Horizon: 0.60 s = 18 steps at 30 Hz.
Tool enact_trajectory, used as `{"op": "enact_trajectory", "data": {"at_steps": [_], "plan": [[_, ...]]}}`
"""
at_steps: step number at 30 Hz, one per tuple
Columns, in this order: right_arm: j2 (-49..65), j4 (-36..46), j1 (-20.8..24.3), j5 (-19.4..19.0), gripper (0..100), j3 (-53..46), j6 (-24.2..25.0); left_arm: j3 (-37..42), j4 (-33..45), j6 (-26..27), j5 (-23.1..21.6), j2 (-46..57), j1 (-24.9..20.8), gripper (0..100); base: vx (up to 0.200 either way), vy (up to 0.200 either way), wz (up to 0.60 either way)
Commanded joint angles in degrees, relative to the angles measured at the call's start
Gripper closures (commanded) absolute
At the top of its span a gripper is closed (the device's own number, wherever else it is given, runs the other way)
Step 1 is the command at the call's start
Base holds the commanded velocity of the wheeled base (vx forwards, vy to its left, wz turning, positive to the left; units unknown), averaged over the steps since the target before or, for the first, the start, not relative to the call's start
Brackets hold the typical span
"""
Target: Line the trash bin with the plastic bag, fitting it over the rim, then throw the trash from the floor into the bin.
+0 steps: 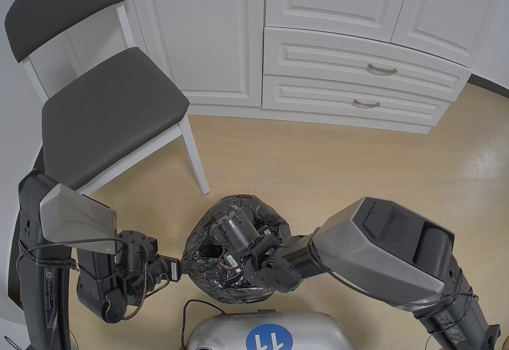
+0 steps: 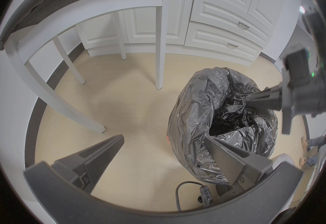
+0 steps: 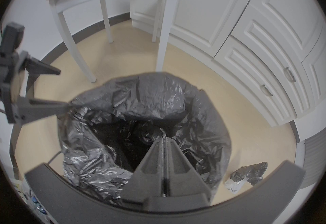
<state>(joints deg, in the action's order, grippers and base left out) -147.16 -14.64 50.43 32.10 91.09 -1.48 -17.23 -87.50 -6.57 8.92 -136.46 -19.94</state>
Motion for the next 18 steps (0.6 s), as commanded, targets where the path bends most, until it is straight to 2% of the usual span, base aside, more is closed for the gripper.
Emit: {"op": "enact_trajectory", "data": {"at_steps": [1,8,13,14,15,18], "plan": [[-5.6,0.1,-1.0,-0.3,100,1.1,0.5,0.0,0.0,0.0,0.0,-0.2,0.0,0,0.0,0.0,0.0],[-2.2,0.5,0.0,-0.5,100,-4.3,0.2,-0.1,0.0,0.0,0.0,-0.4,-0.1,0,0.0,0.0,0.0],[0.9,5.9,1.2,-7.0,100,-8.1,-0.5,-0.2,0.0,0.0,0.0,-0.3,0.1,0,0.0,0.0,0.0],[0.9,5.9,1.2,-7.0,100,-8.1,-0.5,-0.2,0.0,0.0,0.0,-0.3,0.1,0,0.0,0.0,0.0],[1.0,8.8,1.2,-9.1,100,-7.5,-0.2,-0.1,0.0,0.0,0.0,-0.4,0.2,0,0.0,0.0,0.0],[1.0,10.1,1.2,-10.8,100,-7.2,0.0,-0.2,0.0,0.0,0.0,-0.4,0.2,0,0.0,0.0,0.0]]}}
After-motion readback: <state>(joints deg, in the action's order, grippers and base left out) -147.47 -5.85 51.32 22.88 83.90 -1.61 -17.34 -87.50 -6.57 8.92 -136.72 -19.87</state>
